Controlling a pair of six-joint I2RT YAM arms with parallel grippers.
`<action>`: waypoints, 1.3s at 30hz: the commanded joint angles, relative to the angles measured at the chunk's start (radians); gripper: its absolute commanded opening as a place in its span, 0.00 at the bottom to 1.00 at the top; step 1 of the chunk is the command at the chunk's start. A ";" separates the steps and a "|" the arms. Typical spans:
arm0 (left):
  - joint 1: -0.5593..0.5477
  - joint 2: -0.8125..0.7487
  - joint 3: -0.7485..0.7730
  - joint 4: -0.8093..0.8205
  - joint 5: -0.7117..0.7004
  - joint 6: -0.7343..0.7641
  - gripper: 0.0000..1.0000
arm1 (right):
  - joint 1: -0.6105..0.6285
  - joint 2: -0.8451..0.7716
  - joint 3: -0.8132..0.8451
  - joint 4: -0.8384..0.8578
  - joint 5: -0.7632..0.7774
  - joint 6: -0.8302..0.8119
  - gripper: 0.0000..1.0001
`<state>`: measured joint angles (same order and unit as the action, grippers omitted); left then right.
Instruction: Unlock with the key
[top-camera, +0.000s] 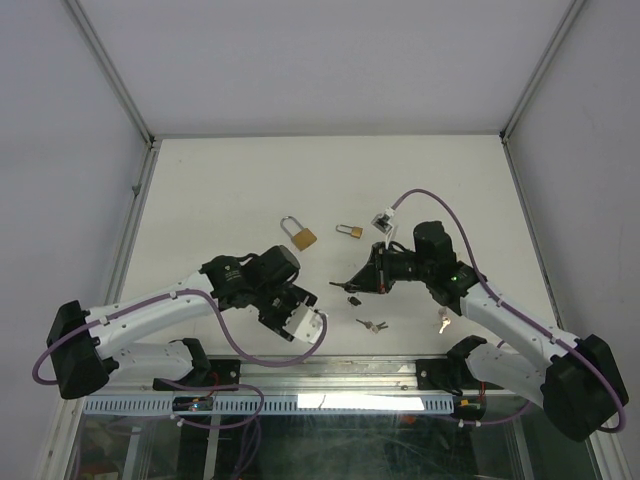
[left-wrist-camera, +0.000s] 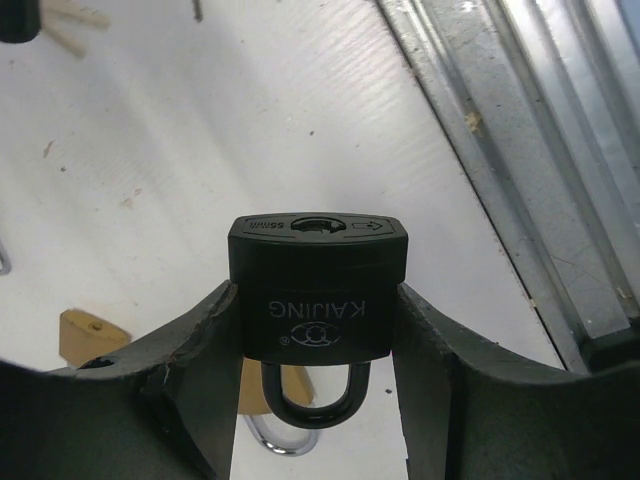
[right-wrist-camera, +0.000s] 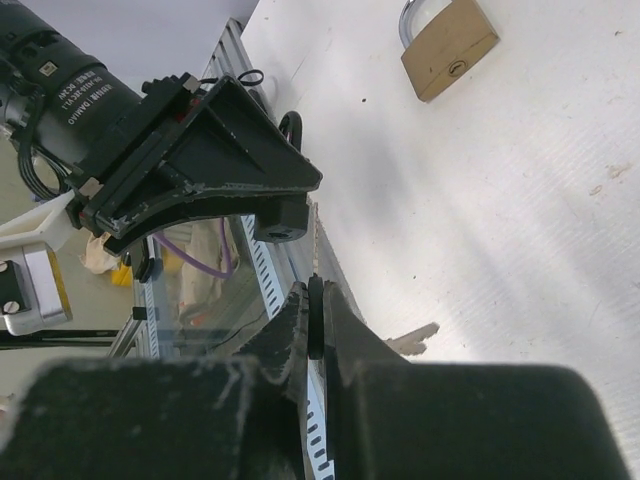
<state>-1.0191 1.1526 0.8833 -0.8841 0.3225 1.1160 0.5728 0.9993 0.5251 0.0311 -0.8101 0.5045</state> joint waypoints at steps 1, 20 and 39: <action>0.011 -0.011 0.054 -0.058 0.161 0.094 0.00 | -0.002 -0.035 0.001 0.030 -0.050 -0.029 0.00; 0.360 0.575 0.454 -0.562 0.737 -0.257 0.00 | -0.002 -0.095 0.000 -0.026 -0.111 -0.082 0.00; 0.268 0.450 0.352 -0.564 0.739 -0.123 0.00 | -0.002 -0.115 0.018 -0.087 -0.091 -0.108 0.00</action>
<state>-0.6971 1.6962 1.2610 -1.4151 0.9714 0.9146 0.5728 0.9005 0.5156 -0.0738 -0.8982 0.4145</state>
